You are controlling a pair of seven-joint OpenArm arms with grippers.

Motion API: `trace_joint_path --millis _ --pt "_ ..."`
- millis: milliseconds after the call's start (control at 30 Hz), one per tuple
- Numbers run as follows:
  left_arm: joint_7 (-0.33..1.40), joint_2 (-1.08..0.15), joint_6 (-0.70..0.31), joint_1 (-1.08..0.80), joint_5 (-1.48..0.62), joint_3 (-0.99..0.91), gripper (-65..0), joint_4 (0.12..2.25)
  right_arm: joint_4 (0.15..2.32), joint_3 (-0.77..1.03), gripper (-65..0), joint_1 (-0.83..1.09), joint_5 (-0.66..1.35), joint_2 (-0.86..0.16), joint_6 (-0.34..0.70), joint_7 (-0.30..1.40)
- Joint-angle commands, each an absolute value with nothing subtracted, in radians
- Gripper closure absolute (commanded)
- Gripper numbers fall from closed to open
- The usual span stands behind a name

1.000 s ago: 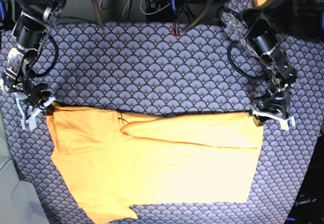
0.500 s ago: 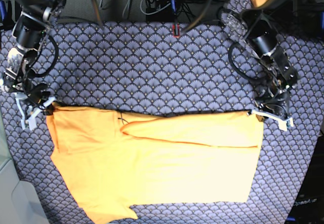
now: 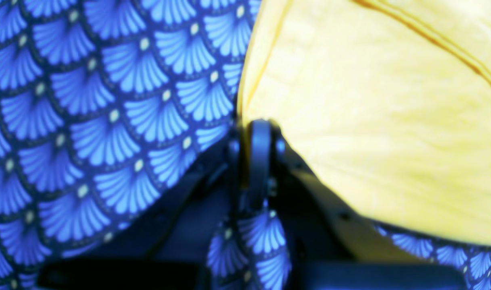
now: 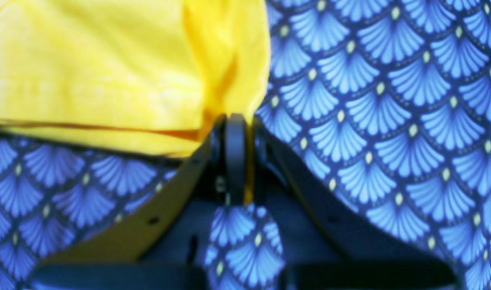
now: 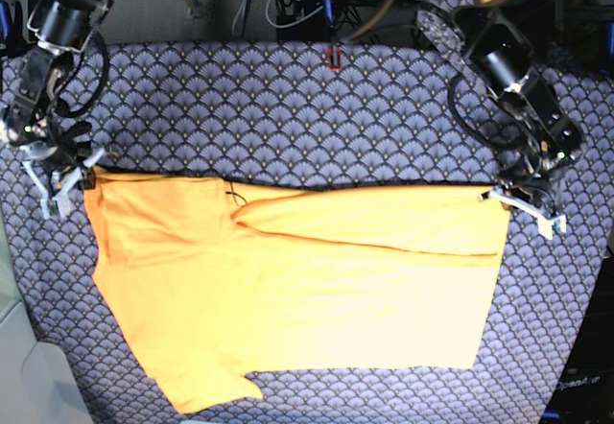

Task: Fold the T-shirt properly
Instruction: 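Drag the shirt back toward the robot with both grippers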

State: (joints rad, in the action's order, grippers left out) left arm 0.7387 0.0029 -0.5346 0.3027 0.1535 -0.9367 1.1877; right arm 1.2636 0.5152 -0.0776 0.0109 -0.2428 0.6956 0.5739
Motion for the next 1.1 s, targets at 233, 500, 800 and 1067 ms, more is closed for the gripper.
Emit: trace_joint_path --millis 233,500,800,1067 --pt "0.762 -0.048 -0.533 0.275 0.15 -0.935 0.0 1.288 1.34 0.562 0.0 -0.005 0.019 -0.265 0.698 0.553" --pt "0.828 -0.058 -0.533 0.257 0.15 -0.935 0.0 1.342 1.34 0.667 0.0 0.035 0.016 -0.262 0.698 0.558" --pt "0.837 -0.039 -0.533 0.154 0.148 -0.94 0.0 1.415 1.34 0.67 0.0 0.093 0.018 -0.225 0.698 0.555" --pt "0.829 -0.033 -0.535 0.067 0.148 -0.94 0.0 1.417 1.423 0.671 0.0 0.18 0.021 -0.183 0.698 0.544"
